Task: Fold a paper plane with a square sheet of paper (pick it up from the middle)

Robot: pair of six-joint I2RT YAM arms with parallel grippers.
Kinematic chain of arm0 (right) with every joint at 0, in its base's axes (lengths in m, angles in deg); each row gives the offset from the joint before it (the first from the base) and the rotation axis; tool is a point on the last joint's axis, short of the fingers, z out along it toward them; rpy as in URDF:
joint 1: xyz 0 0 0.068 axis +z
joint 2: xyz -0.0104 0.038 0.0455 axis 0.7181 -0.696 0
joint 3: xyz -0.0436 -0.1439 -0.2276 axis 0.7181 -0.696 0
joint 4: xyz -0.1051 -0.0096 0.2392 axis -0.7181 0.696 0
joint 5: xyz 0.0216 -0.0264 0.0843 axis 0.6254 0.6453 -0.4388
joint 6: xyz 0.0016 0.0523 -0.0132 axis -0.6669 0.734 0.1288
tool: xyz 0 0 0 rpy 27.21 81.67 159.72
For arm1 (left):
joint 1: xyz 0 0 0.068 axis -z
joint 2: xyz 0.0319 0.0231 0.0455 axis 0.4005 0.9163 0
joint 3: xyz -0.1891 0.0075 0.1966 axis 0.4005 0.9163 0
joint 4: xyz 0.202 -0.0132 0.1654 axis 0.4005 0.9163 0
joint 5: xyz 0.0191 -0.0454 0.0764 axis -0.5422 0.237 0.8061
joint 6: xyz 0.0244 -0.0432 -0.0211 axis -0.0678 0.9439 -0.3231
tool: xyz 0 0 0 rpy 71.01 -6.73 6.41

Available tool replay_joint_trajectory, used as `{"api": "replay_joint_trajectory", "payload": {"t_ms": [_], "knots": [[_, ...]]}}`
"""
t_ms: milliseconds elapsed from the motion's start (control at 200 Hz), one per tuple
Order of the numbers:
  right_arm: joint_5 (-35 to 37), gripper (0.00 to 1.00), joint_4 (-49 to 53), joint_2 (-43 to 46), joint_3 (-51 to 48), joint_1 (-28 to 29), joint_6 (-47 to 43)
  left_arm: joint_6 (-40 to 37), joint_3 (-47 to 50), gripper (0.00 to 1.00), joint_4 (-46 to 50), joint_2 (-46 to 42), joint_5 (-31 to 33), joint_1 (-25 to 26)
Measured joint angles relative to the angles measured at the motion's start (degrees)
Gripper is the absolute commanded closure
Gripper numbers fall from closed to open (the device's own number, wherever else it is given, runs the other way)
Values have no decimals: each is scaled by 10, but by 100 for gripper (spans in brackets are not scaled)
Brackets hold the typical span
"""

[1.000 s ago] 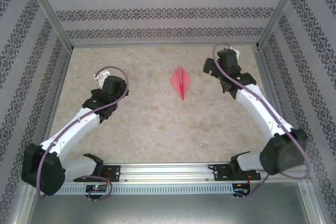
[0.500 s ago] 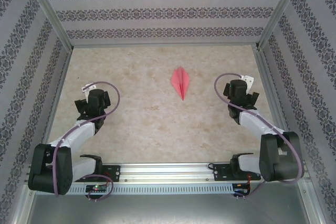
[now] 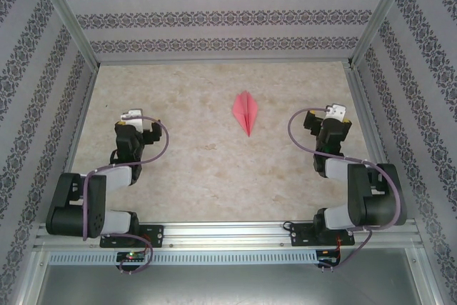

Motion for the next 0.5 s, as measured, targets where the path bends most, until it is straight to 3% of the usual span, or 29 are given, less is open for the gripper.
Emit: {"api": "replay_joint_trajectory", "payload": {"t_ms": [215,500], "knots": [[-54,2,-54,-37,-5,-2,-8,-7,-3,0,-33,59,-20,0],[-64,2,-60,-37,-5,1,-16,-17,-26,0,-50,109,-19,2]]}}
